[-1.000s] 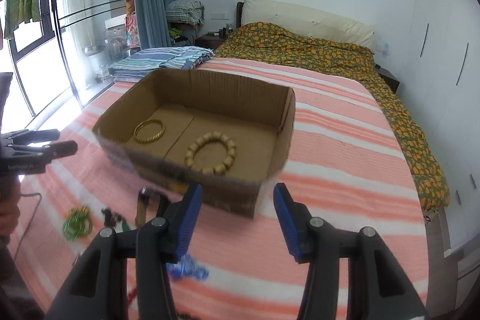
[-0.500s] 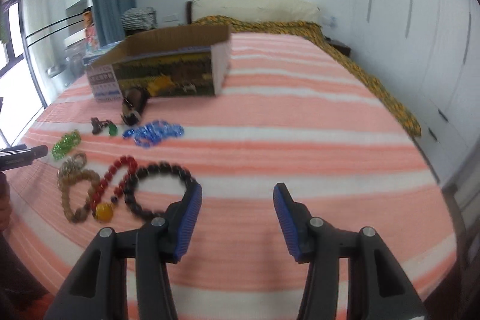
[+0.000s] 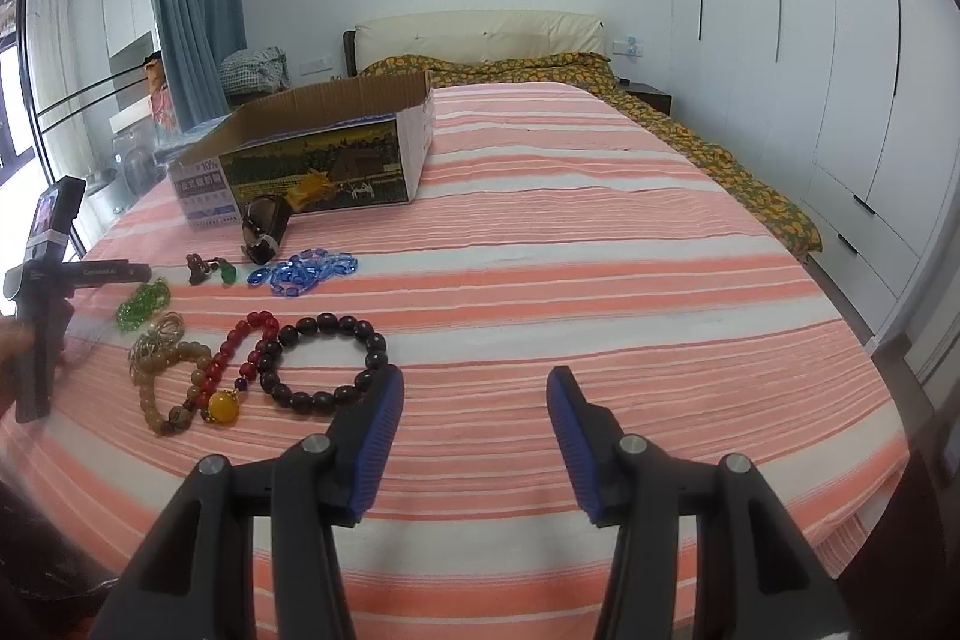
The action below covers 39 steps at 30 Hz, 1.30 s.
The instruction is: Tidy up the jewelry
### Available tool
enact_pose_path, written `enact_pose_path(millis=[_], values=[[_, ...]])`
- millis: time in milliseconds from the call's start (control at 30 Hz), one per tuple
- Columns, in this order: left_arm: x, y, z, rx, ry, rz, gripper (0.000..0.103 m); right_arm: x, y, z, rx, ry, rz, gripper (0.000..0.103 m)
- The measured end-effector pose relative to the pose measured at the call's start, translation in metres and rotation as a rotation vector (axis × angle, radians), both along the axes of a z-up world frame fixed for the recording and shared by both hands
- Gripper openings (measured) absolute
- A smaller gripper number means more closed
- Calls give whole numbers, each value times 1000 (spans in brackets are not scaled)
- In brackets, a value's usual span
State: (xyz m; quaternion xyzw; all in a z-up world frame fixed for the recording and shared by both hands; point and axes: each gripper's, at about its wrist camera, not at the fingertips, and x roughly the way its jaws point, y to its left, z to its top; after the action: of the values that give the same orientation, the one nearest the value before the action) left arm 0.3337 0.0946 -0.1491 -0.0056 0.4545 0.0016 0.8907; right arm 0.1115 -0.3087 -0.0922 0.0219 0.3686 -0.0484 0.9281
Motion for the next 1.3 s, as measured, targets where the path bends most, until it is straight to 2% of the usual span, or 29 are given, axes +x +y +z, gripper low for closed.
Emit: enact_pose_path(millis=[333,633,1300], values=[[0,1,0,0,0,0,103,-4,4,9,13,-20,-10,51],[0,1,0,0,0,0,103,-18,14,12,-24,-19,20,51],[0,1,0,0,0,0,103,-21,30,5,-16,1,47,51]])
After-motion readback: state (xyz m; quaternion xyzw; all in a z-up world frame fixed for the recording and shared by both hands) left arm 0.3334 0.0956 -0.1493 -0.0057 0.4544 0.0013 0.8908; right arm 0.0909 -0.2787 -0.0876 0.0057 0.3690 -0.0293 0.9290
